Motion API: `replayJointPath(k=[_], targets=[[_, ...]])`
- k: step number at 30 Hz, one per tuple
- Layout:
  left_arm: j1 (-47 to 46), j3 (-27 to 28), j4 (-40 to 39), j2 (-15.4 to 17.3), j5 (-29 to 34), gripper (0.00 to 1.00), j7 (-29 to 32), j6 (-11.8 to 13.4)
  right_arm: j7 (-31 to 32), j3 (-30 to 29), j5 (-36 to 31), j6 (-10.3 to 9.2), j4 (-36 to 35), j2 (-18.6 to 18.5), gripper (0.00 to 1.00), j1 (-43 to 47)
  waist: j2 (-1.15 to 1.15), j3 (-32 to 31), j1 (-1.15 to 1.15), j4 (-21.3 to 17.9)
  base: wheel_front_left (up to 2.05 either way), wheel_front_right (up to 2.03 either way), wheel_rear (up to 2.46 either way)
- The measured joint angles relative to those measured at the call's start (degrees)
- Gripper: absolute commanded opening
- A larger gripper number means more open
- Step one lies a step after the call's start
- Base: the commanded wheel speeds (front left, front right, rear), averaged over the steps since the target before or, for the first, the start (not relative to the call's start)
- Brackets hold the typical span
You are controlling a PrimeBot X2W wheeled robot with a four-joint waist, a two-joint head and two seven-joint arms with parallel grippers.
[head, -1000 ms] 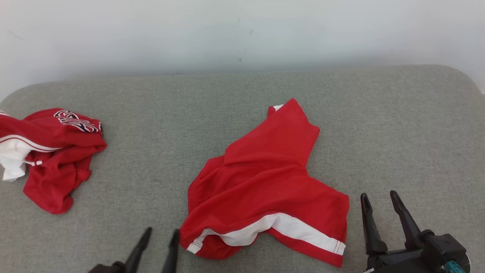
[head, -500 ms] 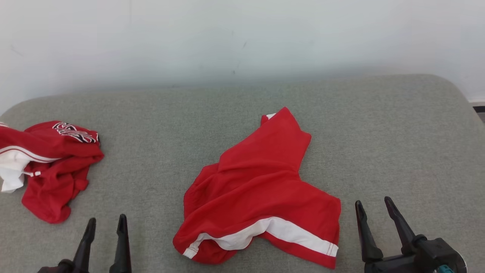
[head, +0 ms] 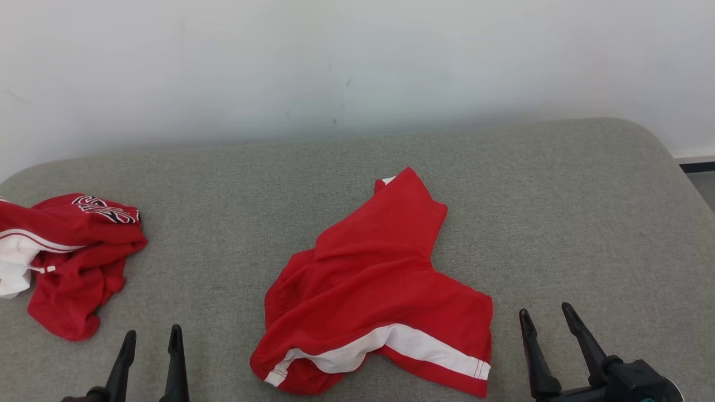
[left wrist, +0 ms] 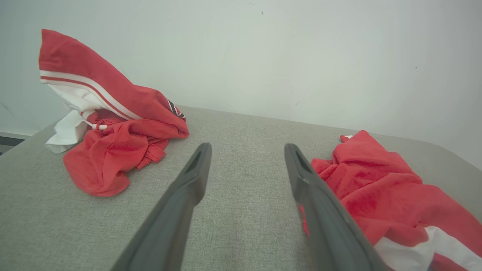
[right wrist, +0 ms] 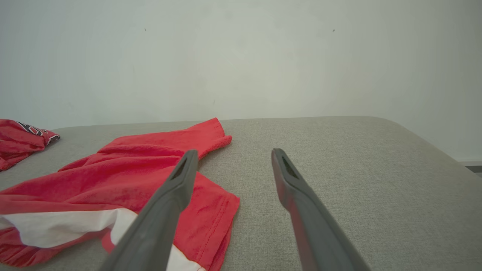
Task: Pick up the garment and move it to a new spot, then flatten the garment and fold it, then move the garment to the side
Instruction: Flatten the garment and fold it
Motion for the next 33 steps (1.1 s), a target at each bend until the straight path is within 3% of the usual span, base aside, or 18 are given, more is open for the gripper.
replayJointPath(k=[33], targets=[[3.0, 2.0, -2.9, -0.2, 3.7, 1.00, 0.0, 0.7, 0.0, 0.1, -1.2, 0.00, -1.8, 0.2, 1.00, 1.4, 0.00, -1.1, 0.00, 1.4, 0.00, 0.00, 0.00]])
